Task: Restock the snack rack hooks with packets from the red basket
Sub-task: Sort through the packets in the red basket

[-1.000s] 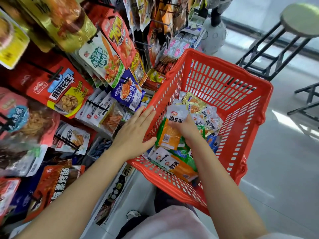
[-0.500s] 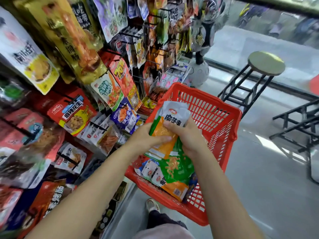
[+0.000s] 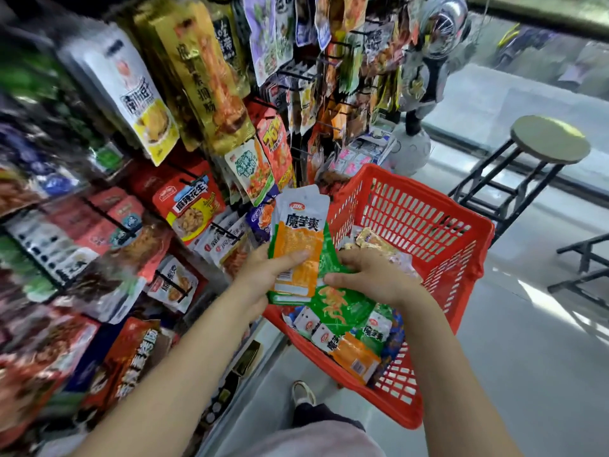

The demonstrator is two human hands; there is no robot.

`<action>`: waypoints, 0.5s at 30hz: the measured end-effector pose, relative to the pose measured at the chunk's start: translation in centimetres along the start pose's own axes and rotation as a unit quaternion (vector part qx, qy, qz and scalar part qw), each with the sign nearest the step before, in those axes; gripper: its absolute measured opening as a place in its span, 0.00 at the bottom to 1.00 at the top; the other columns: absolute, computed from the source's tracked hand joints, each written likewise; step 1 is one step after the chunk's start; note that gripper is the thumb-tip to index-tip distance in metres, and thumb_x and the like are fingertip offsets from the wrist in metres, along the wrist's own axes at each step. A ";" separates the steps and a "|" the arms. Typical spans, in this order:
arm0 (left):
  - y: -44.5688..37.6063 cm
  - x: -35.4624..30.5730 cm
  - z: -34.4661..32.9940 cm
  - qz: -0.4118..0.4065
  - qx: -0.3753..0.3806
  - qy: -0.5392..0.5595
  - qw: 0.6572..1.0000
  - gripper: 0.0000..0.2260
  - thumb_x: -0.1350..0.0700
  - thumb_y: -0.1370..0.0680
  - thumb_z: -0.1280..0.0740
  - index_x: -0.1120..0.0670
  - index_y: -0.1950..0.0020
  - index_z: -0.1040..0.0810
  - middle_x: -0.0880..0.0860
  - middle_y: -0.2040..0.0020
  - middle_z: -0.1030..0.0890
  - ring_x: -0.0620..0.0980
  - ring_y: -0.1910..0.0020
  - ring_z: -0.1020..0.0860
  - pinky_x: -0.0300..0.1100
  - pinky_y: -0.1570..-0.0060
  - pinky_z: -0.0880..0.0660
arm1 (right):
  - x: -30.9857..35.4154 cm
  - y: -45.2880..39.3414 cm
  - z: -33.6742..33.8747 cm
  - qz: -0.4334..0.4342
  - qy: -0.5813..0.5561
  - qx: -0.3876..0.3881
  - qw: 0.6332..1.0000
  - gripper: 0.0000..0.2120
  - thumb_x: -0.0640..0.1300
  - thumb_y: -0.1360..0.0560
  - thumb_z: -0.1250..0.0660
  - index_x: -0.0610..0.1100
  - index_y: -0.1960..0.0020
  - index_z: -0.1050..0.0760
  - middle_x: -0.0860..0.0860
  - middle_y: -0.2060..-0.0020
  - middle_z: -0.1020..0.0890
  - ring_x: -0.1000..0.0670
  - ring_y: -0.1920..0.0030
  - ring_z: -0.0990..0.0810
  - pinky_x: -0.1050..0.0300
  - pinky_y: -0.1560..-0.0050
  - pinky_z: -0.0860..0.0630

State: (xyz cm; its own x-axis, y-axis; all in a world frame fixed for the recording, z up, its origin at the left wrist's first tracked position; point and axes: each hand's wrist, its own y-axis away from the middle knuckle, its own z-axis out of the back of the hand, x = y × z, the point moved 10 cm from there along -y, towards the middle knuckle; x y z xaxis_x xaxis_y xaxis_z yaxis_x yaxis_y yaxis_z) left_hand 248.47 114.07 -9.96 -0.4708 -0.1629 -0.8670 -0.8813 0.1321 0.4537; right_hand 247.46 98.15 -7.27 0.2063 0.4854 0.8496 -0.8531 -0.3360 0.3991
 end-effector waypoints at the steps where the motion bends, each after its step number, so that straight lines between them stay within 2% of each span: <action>1: 0.2 0.6 0.5 0.008 -0.005 0.017 1.000 0.18 0.57 0.31 0.24 0.58 0.42 0.19 0.57 0.48 0.13 0.58 0.50 0.15 0.51 0.51 0.18 | 0.3 0.1 -0.8 0.009 0.009 0.013 1.000 0.31 0.63 0.30 0.26 0.41 0.39 0.23 0.44 0.42 0.19 0.41 0.38 0.21 0.40 0.33 0.27; 2: 0.3 1.1 1.1 0.017 -0.018 0.036 0.999 0.17 0.59 0.29 0.25 0.59 0.41 0.19 0.58 0.49 0.13 0.57 0.52 0.14 0.50 0.54 0.17 | -0.3 -0.2 -1.8 0.015 0.012 0.038 0.999 0.36 0.67 0.33 0.24 0.40 0.37 0.25 0.40 0.40 0.21 0.38 0.38 0.22 0.34 0.34 0.28; 3: 0.5 1.5 1.8 0.023 -0.032 0.060 0.997 0.13 0.61 0.27 0.27 0.59 0.42 0.20 0.56 0.52 0.13 0.54 0.56 0.14 0.47 0.59 0.17 | -1.5 -0.6 -2.5 0.013 0.014 0.065 0.998 0.41 0.69 0.35 0.24 0.41 0.35 0.27 0.40 0.36 0.23 0.38 0.36 0.23 0.33 0.33 0.29; 5: 0.8 2.1 3.2 0.033 -0.056 0.097 0.993 0.10 0.62 0.25 0.28 0.57 0.44 0.20 0.53 0.57 0.13 0.50 0.61 0.14 0.44 0.65 0.18 | -1.7 -0.4 -3.4 0.006 0.020 0.082 0.996 0.43 0.69 0.37 0.23 0.47 0.30 0.29 0.47 0.32 0.24 0.44 0.32 0.25 0.37 0.30 0.30; 8: 1.5 2.2 4.3 0.031 -0.066 0.108 0.992 0.18 0.56 0.32 0.24 0.54 0.43 0.19 0.54 0.53 0.13 0.52 0.57 0.14 0.48 0.58 0.17 | -1.2 0.0 -3.4 -0.008 0.032 0.057 0.998 0.26 0.58 0.28 0.24 0.49 0.36 0.26 0.49 0.40 0.21 0.46 0.38 0.22 0.38 0.32 0.30; 11: 1.9 2.4 5.4 0.021 -0.087 0.119 0.989 0.26 0.54 0.36 0.23 0.54 0.39 0.20 0.56 0.46 0.14 0.56 0.51 0.14 0.53 0.50 0.19 | -1.6 0.2 -2.3 -0.036 0.004 0.009 0.999 0.19 0.48 0.23 0.28 0.46 0.36 0.29 0.51 0.42 0.23 0.49 0.39 0.24 0.49 0.33 0.31; 13: 2.1 2.0 6.2 0.004 -0.115 0.119 0.986 0.23 0.56 0.33 0.23 0.53 0.39 0.20 0.56 0.44 0.14 0.56 0.48 0.15 0.55 0.46 0.20 | -1.7 0.5 -1.3 -0.043 0.004 -0.024 0.999 0.17 0.44 0.21 0.31 0.46 0.34 0.30 0.50 0.43 0.23 0.48 0.42 0.23 0.50 0.39 0.28; 15: 2.4 1.5 6.6 -0.007 -0.130 0.103 0.986 0.16 0.58 0.28 0.23 0.52 0.42 0.20 0.54 0.44 0.14 0.55 0.47 0.16 0.54 0.44 0.20 | -1.4 1.3 0.0 -0.044 -0.010 -0.079 0.996 0.13 0.41 0.20 0.32 0.43 0.37 0.30 0.48 0.49 0.21 0.49 0.53 0.21 0.54 0.51 0.23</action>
State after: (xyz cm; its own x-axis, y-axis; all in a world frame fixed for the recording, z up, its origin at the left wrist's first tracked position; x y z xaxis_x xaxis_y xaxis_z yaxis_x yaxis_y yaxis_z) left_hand 245.93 120.60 -11.58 -0.4323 -0.3620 -0.8259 -0.8561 -0.1229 0.5020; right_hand 246.08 97.03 -7.90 0.2910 0.4913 0.8210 -0.8958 -0.1614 0.4141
